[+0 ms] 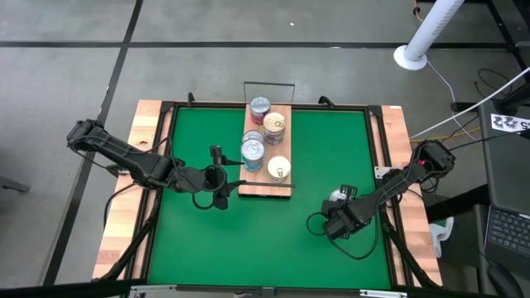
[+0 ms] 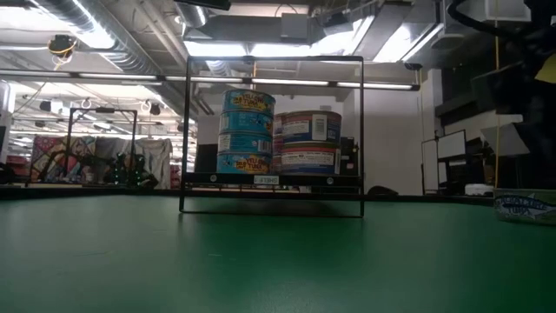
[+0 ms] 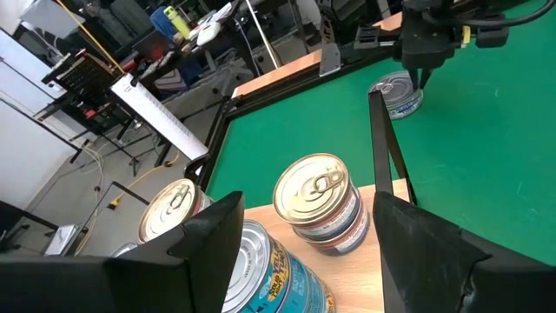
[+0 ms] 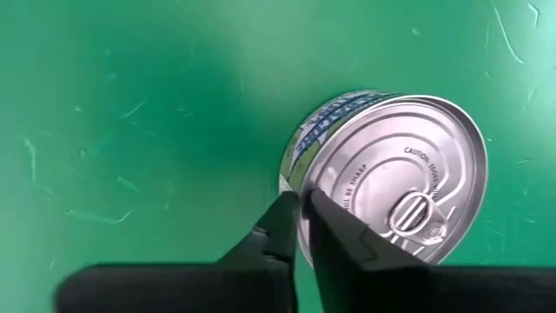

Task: Stack canned seafood by type on shelf
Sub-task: Stack the green tuna can on top of the green tuna can on the shelf

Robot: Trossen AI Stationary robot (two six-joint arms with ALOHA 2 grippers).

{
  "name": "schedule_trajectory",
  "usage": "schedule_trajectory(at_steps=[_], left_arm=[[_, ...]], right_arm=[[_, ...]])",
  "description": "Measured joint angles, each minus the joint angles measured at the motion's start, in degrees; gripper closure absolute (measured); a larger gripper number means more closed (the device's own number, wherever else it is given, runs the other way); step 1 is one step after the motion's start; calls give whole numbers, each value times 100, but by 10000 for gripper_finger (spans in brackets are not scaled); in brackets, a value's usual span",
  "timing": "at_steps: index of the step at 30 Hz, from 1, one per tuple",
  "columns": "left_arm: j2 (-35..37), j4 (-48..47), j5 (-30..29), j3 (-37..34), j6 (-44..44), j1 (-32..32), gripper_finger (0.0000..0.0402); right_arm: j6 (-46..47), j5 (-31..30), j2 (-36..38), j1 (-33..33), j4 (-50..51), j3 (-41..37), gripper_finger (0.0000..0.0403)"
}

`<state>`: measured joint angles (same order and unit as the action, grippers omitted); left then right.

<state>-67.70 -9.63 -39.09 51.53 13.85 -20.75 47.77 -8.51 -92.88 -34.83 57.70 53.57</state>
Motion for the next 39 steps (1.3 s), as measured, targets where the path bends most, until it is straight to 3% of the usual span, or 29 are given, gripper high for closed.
schedule_trajectory(at_steps=[3, 12, 19, 27, 33, 39], left_arm=[[0, 0, 0, 0, -2, 0, 149], [-48, 41, 171, 0, -46, 0, 149], [-232, 775, 267, 0, 390, -81, 149], [-333, 1375, 379, 0, 445, -307, 149], [-906, 2183, 1002, 0, 525, -466, 149], [-1874, 3560, 1301, 0, 1010, -602, 149]], right_arm=[[9, -7, 3, -2, -30, -66, 396], [15, 55, 0, -2, -52, -90, 399], [19, 257, -20, 2, -9, 121, 402], [-3, 499, -37, -2, -664, 417, 403], [-2, 671, -28, -2, -1489, 428, 403], [-4, 702, -26, -2, -2234, 430, 403]])
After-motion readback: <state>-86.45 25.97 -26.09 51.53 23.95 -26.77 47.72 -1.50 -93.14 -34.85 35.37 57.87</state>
